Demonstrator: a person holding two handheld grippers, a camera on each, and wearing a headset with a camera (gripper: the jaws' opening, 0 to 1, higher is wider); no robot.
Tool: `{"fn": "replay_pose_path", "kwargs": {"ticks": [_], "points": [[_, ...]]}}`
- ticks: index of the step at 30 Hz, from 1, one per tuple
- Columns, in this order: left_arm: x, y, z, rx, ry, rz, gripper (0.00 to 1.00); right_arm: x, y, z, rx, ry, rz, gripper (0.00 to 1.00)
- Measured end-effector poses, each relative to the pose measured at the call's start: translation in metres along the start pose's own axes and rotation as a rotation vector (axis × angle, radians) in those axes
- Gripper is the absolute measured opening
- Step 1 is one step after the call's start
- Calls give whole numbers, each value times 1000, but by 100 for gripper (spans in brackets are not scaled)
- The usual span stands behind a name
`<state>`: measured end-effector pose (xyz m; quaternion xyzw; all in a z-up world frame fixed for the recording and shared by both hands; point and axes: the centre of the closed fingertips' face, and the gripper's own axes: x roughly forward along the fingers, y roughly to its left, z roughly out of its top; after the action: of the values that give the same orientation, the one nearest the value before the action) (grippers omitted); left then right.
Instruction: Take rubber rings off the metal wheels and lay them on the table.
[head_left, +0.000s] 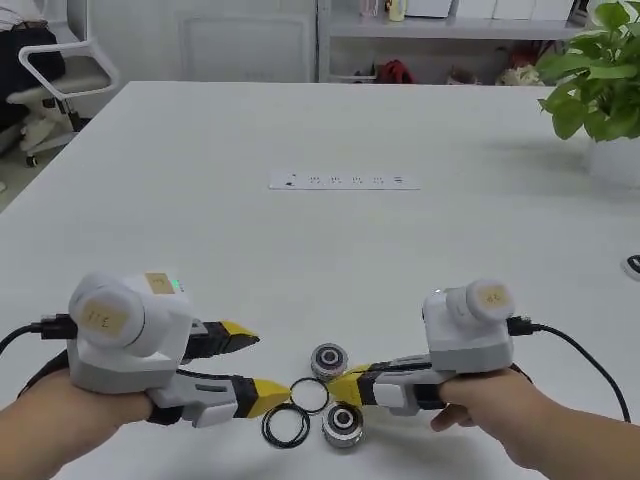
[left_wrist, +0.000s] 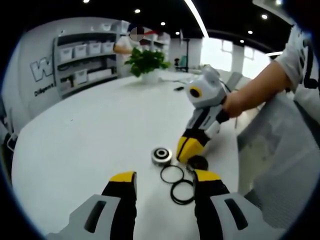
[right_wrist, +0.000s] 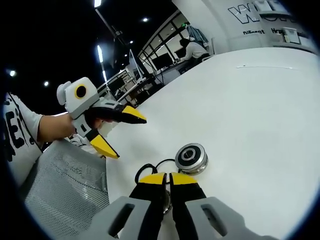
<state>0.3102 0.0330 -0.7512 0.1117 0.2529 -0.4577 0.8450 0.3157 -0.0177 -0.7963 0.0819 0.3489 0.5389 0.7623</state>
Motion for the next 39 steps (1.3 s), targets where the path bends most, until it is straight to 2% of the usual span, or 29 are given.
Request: {"fn": "replay_pose_path", "kwargs": {"ticks": [8,14,24,30,39], "points": [[-1,0,2,4,-2,-1,46,-11,-2,17,8,-54,-9,3],[-2,0,6,4,-9,0,47,-26,-2,32,9,-113,-24,6],[-9,-2,17,13,-32,4,47,-51,-3,43,-29,-170,-66,12],[-16,-1,21,13,-50,14,49,-61,3,45,-92,-177,-85,20],[-26,-1,26,23,-72,31,51,-73,9,36,-192,-157,-113,29]]}}
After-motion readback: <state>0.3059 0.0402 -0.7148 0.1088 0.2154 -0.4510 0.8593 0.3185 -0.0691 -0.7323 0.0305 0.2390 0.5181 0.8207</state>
